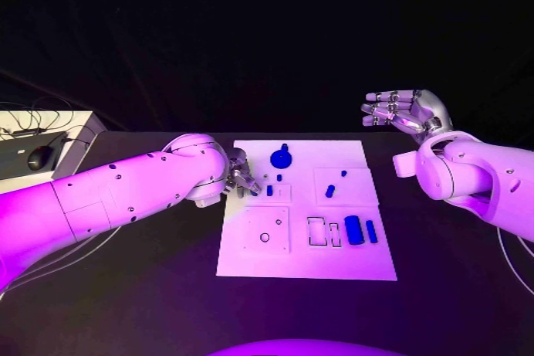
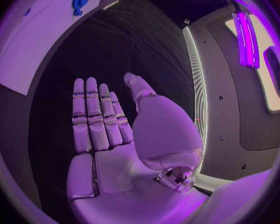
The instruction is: Assemble the parts on the task board
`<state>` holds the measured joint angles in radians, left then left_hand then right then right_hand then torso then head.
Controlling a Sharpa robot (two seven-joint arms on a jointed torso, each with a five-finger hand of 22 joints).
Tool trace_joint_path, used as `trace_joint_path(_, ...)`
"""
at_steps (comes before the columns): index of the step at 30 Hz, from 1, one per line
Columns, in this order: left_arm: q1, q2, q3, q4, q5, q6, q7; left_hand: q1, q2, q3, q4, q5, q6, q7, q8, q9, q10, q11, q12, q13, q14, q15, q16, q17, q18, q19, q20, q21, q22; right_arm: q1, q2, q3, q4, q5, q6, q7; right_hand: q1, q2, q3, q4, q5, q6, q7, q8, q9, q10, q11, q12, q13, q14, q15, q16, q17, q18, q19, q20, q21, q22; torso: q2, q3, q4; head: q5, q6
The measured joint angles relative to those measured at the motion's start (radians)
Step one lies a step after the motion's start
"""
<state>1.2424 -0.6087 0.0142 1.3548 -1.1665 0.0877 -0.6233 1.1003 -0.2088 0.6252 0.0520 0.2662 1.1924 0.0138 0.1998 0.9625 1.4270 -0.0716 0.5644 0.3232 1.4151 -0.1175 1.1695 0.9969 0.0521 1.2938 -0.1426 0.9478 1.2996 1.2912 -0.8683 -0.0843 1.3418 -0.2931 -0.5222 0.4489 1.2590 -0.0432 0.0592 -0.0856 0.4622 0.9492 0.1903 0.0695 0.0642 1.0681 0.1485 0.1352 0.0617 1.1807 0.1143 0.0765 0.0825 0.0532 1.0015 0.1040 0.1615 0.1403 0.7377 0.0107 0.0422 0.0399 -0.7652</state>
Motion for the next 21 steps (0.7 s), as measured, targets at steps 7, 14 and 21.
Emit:
trace_joint_path(7,-0.001,0.000,0.000,0.002,-0.006,-0.002,-0.001,0.000,0.000,0.000,0.000,0.006,0.000,0.000,0.003,-0.001,0.000,0.000,0.000,-0.002,0.000,0.000,0.000,-0.004,0.000,0.004,-0.004,0.003,0.001,0.000,0.000,0.000,0.000,0.000,0.002,0.000,0.000,0.000,0.000,0.000,0.000,0.000,0.000,0.000,0.000,-0.004,-0.004,0.000,0.000,0.000,0.000,0.000,0.000,0.000,0.000,0.000,0.000,-0.004,0.000,0.0002,-0.0002,-0.001,0.000)
trace_joint_path(14,-0.001,0.001,0.000,0.000,-0.004,-0.003,-0.001,0.000,0.000,-0.006,-0.006,0.006,0.002,-0.002,0.003,-0.015,0.003,0.000,0.000,-0.011,0.001,0.001,0.000,-0.010,0.000,0.004,-0.004,0.003,-0.001,0.000,0.001,0.000,-0.001,0.000,0.003,-0.001,0.000,0.000,-0.003,-0.003,0.000,0.000,0.000,0.000,0.000,-0.007,0.000,0.000,0.000,-0.004,0.004,0.000,0.000,0.000,0.000,0.000,0.000,-0.006,0.000,0.0002,-0.0002,-0.001,-0.001)
trace_joint_path(21,-0.001,0.002,-0.001,-0.004,0.004,-0.004,-0.001,-0.010,0.010,-0.024,-0.024,0.003,0.002,-0.002,0.015,-0.028,0.004,0.000,0.000,-0.016,-0.001,-0.002,0.007,-0.006,0.000,0.004,-0.004,0.013,-0.001,0.000,0.001,0.000,-0.001,0.001,0.003,-0.001,0.000,0.000,-0.006,0.000,0.000,0.000,0.000,0.000,0.000,-0.007,0.000,0.000,0.000,-0.004,0.004,0.000,0.000,0.000,0.000,0.000,0.000,-0.008,0.000,0.0003,-0.0004,-0.001,0.000)
